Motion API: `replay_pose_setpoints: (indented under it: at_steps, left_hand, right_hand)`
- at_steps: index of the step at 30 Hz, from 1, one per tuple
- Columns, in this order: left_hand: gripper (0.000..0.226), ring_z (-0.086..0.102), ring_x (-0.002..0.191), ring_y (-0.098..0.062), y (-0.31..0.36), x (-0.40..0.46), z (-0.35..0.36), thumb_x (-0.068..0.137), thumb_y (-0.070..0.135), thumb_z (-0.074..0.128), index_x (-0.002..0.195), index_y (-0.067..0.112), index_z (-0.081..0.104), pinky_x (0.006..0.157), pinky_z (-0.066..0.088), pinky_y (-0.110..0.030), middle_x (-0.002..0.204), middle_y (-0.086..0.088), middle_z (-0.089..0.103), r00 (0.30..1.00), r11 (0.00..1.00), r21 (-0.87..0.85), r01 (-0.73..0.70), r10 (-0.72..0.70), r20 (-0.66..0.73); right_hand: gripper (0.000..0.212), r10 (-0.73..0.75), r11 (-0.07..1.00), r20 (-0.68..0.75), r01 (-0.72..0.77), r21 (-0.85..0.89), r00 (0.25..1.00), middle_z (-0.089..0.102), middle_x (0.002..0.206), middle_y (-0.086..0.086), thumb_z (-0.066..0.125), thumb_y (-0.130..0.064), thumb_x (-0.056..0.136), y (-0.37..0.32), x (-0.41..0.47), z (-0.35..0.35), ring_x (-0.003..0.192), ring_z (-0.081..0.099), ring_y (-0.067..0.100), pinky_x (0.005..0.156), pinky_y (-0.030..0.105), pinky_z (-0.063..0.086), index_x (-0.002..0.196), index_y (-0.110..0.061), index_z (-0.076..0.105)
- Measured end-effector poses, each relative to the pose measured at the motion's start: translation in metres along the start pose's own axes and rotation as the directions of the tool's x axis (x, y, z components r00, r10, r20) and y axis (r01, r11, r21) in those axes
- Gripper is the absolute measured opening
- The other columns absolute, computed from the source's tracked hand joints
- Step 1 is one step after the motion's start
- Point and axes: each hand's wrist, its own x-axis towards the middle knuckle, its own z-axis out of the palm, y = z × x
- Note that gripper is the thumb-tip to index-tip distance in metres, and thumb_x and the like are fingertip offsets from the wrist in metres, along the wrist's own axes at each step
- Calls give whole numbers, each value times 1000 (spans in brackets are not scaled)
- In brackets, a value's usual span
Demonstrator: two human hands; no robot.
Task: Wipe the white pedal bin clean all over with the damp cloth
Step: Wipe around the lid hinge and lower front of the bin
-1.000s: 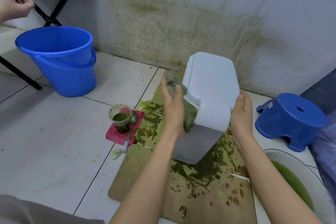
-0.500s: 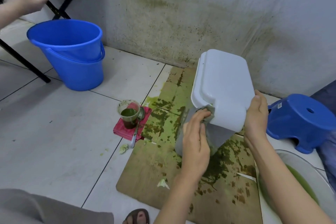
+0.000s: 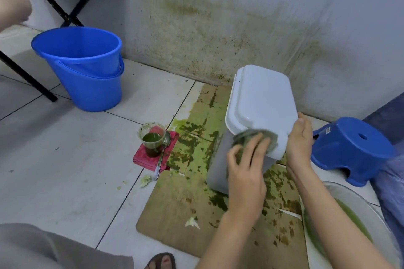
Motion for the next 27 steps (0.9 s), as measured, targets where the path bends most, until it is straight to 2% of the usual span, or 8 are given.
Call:
replay_pose_setpoints:
  at_steps: [3, 6, 8, 10, 13, 19, 22, 27]
  left_hand:
    - [43, 42, 111, -12, -15, -44, 18, 97, 11, 27, 135, 23, 41, 94, 46, -26, 135, 7, 41, 999, 1000, 12, -24, 24, 40]
    - [37, 44, 114, -3, -14, -43, 9, 103, 28, 21, 134, 26, 40, 96, 42, -23, 130, 8, 44, 959, 974, -163, 160, -193, -208]
    - [35, 43, 119, 0, -12, -11, -6, 101, 24, 31, 133, 20, 44, 100, 35, -13, 129, 8, 47, 902, 948, -237, 214, -284, -324]
    - [37, 41, 114, -1, -11, 24, -24, 96, 18, 35, 130, 16, 51, 95, 31, -5, 128, 7, 51, 957, 978, -161, 132, -168, -237]
    - [42, 40, 100, -11, -15, 52, -35, 88, 14, 38, 124, 21, 59, 80, 32, -11, 129, 6, 53, 1000, 997, 74, -20, 19, 6]
    - [49, 49, 77, -26, -21, 60, -47, 61, -10, 73, 100, 19, 70, 54, 35, -26, 110, 0, 65, 1000, 912, 411, -11, 18, -12]
    - [47, 44, 80, -23, -16, 67, -52, 63, -10, 73, 99, 20, 71, 57, 34, -27, 110, 1, 64, 999, 916, 399, 49, -38, -35]
    - [41, 42, 99, -22, -6, 58, -48, 82, -7, 55, 114, 17, 65, 67, 35, -25, 126, 5, 56, 993, 953, 299, 40, -70, 90]
  right_hand:
    - [42, 1, 1000, 10, -1, -8, 1000, 49, 134, 5, 23, -36, 102, 1, 0, 0, 123, 46, 20, 106, 45, 36, 137, -21, 40]
    - [43, -26, 1000, 11, 26, -11, 1000, 48, 134, 5, 22, -35, 102, 2, 0, 0, 122, 45, 19, 107, 44, 35, 138, -19, 40]
    - [43, -36, 999, 7, 36, -4, 999, 47, 135, 4, 22, -33, 103, 3, 0, 0, 123, 44, 18, 107, 41, 34, 138, -17, 40]
    - [42, -37, 999, -1, 37, 10, 999, 47, 135, 3, 22, -31, 103, 2, 0, 1, 123, 44, 17, 105, 36, 35, 137, -17, 41]
    - [41, -33, 999, -13, 33, 15, 999, 46, 136, 3, 22, -28, 103, -1, -1, 2, 120, 43, 14, 95, 26, 33, 137, -17, 41]
    - [40, -46, 999, -11, 47, 14, 999, 43, 140, 1, 23, -25, 103, -5, -6, 0, 115, 38, 5, 93, 20, 28, 139, -16, 39]
    - [40, -52, 999, -9, 52, 9, 999, 42, 141, 2, 23, -25, 104, -6, -7, -1, 114, 37, 4, 92, 18, 27, 140, -16, 39]
    - [41, -44, 999, -17, 44, 4, 999, 42, 140, 2, 22, -27, 103, -4, -6, -1, 124, 40, 12, 94, 21, 28, 140, -16, 38]
